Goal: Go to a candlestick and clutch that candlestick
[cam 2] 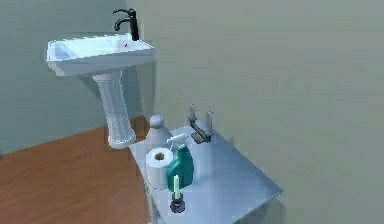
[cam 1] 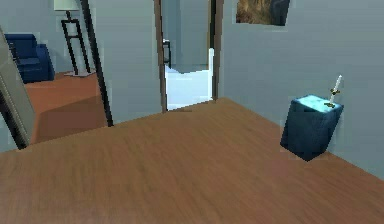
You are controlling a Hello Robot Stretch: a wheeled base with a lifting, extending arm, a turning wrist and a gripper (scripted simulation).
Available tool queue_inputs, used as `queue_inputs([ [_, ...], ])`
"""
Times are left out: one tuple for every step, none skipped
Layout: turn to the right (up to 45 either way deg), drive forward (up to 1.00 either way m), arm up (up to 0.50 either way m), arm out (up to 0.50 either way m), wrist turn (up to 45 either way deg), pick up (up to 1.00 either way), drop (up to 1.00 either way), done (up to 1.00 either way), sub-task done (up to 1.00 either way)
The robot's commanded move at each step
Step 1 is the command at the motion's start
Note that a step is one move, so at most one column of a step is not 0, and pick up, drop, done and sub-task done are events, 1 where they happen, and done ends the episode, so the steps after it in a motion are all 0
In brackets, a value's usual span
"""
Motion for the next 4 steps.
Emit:
queue_inputs([
  [0.0, 0.0, 0.5, 0.0, 0.0, 0.0, 0.0, 0.0, 0.0],
  [0.0, 0.0, 0.38, 0.0, 0.0, 0.0, 0.0, 0.0, 0.0],
  [0.0, 0.0, 0.0, 0.46, 0.0, 0.0, 0.0, 0.0, 0.0],
  [0.0, 0.0, 0.0, 0.0, 45.0, 0.0, 0.0, 0.0, 0.0],
])
